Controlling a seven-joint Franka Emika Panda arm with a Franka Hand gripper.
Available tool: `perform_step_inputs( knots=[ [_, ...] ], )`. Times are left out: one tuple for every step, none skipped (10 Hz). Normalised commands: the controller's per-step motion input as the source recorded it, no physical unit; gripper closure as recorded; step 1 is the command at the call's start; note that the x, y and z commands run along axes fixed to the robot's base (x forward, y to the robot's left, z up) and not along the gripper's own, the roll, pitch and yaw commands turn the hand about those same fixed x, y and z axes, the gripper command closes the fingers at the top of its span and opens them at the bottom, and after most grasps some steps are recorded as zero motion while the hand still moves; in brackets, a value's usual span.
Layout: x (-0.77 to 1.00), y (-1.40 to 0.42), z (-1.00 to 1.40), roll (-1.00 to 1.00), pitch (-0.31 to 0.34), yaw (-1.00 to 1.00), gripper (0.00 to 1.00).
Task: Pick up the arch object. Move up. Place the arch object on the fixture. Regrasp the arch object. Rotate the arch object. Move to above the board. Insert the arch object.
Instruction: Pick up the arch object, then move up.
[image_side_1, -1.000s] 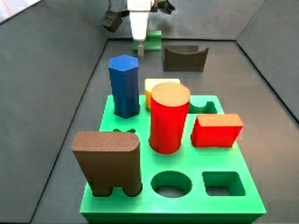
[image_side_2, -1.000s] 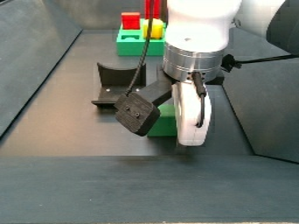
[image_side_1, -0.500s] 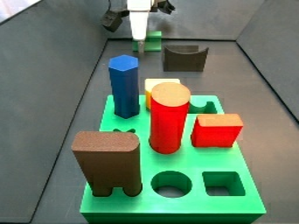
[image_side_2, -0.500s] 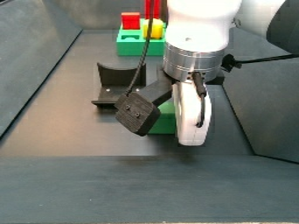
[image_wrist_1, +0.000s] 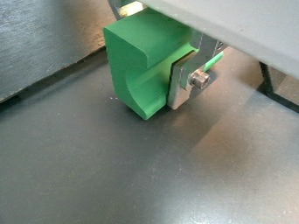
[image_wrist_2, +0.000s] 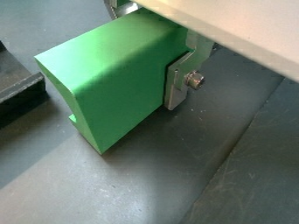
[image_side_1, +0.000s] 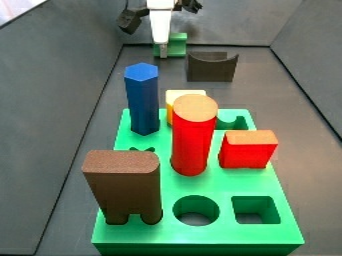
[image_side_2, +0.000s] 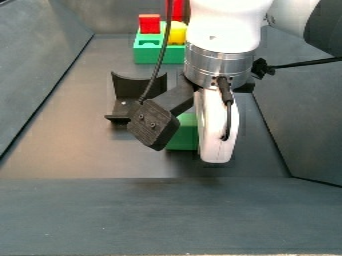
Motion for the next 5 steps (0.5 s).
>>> perform_step_inputs(
  knots=[
    [0.00,0.00,0.00,0.00,0.000,0.00,1.00],
    [0.00,0.00,0.00,0.00,0.000,0.00,1.00],
    [0.00,0.00,0.00,0.00,0.000,0.00,1.00],
    [0.00,0.00,0.00,0.00,0.000,0.00,1.00],
    [0.00,0.00,0.83,0.00,0.000,0.00,1.00]
  ],
)
